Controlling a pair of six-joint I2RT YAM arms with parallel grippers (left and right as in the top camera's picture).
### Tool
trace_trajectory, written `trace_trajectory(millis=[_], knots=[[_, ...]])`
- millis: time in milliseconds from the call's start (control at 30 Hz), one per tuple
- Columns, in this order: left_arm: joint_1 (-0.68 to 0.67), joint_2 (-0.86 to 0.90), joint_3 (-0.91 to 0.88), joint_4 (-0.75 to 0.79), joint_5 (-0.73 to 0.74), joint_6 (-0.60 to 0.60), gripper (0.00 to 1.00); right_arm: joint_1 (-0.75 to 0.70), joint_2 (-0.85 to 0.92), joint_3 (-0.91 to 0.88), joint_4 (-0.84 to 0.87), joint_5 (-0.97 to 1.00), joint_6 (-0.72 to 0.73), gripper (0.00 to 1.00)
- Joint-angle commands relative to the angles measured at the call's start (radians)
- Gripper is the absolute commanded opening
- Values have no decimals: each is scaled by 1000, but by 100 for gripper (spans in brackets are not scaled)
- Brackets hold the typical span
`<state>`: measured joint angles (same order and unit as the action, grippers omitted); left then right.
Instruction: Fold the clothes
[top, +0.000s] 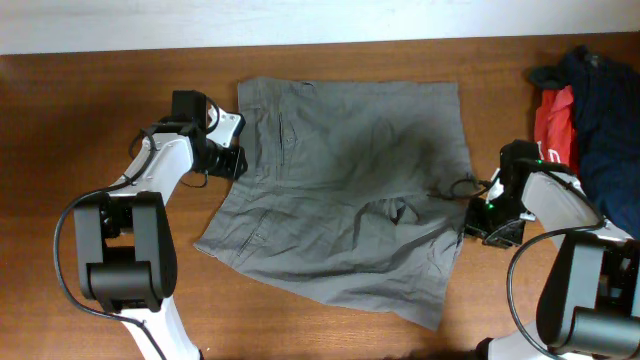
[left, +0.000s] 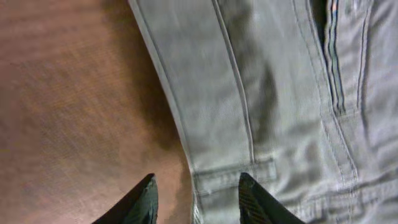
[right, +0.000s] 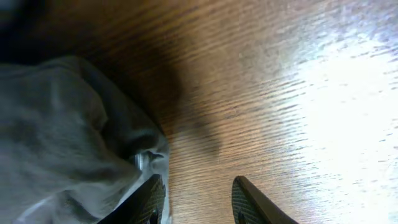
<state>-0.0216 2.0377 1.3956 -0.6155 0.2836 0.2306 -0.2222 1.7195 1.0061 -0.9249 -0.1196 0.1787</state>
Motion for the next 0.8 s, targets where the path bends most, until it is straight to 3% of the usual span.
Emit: trace_trajectory(millis=[0,233,600,767], knots=[[6,7,-3,18,20,-27,42,-10,-58,39,-15,-122,-39,40],[5,7,-3,27,26,-27,42,72,-109,33,-172,-165,-44,41],[5,7,-4,32,26,-27,42,156,-108,-110,-3,-7,61,40],[5,7,-4,36,26,-27,42,157,-108,-170,100,-83,66,15]])
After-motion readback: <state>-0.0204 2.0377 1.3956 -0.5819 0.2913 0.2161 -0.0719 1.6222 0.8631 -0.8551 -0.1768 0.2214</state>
